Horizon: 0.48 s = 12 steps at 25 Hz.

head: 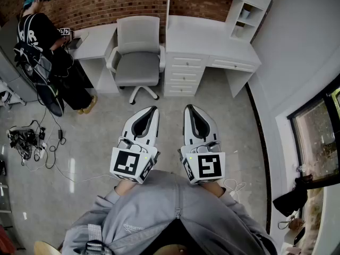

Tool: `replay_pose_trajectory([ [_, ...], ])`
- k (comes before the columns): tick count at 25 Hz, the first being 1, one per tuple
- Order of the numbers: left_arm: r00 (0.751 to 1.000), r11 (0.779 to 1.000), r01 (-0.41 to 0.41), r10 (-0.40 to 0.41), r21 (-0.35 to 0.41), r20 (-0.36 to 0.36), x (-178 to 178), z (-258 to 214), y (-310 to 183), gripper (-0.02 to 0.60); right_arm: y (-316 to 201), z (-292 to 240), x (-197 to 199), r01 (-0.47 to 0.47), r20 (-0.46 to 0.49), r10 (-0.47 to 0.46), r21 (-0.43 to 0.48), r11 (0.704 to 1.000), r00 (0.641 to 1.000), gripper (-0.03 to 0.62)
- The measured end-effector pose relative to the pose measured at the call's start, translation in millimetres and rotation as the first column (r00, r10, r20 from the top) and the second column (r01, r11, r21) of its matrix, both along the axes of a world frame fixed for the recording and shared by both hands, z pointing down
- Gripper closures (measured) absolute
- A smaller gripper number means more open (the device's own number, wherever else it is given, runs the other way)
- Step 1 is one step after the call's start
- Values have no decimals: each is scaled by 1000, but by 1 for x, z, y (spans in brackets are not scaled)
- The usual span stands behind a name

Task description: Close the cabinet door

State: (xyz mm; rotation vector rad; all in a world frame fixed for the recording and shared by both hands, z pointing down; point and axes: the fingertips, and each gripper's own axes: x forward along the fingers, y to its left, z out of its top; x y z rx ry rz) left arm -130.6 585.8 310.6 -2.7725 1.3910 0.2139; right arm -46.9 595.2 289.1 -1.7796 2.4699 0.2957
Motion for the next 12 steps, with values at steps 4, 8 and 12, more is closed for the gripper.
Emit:
replay_pose_trajectory([
  [4,1000,1000,11,-11,5,19,6,0,-3,575,-5,4,7,-14,1,14,-18,1000,1000,569],
  [8,999,1000,21,-21,-3,37,10,1,-6,575,-7,3,15,-30,-7,30,-14,999,1000,569],
  [12,999,999,33,-33,-7,42,14,2,-7,575,-8,5,18,-20,-16,20,-16,1000,1000,569],
])
